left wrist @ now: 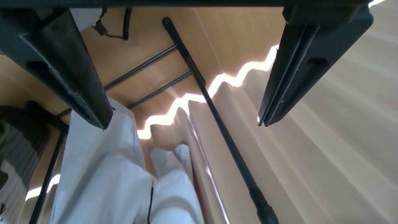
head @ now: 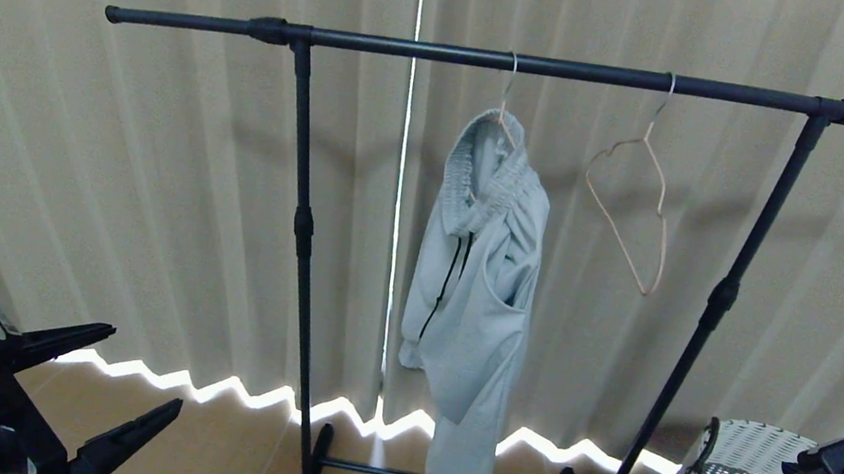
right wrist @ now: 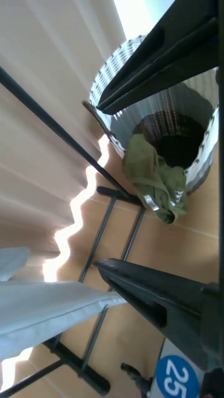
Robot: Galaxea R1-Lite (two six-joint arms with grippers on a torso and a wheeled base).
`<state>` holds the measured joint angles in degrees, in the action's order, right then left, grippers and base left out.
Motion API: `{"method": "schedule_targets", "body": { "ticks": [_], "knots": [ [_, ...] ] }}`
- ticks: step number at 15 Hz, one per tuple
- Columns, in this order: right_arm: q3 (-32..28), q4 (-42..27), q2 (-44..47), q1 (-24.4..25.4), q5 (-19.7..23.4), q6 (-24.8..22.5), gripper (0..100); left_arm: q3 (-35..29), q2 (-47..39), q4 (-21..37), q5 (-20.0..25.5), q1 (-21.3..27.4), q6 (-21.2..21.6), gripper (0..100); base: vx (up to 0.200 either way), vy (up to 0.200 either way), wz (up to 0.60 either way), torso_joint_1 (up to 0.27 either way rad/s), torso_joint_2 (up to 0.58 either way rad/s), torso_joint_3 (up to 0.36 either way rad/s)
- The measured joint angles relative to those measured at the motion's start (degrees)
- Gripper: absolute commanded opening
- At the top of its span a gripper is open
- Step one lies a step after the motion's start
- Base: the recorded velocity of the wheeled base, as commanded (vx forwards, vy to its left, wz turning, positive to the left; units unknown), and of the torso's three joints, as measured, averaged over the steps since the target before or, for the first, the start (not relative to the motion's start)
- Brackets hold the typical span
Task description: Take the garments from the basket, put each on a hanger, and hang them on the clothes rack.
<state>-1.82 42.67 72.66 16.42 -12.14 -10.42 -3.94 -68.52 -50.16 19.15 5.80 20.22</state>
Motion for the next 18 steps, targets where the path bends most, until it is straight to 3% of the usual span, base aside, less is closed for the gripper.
{"method": "schedule_targets", "body": {
  "ticks": [10,18],
  "knots": [
    [0.22,-0.02,0.17,0.15,0.44,-0.20,100,0.04,0.23,0.05,0.02,-0.33,-0.13,100,0.000,0.000,0.00,-0.194,0.45,0.259],
    [0.50,-0.05,0.27,0.26,0.46,-0.17,100,-0.33,1.39,-0.11,0.09,-1.18,-0.17,100,0.000,0.000,0.00,-0.021,0.05,0.029]
  ]
}}
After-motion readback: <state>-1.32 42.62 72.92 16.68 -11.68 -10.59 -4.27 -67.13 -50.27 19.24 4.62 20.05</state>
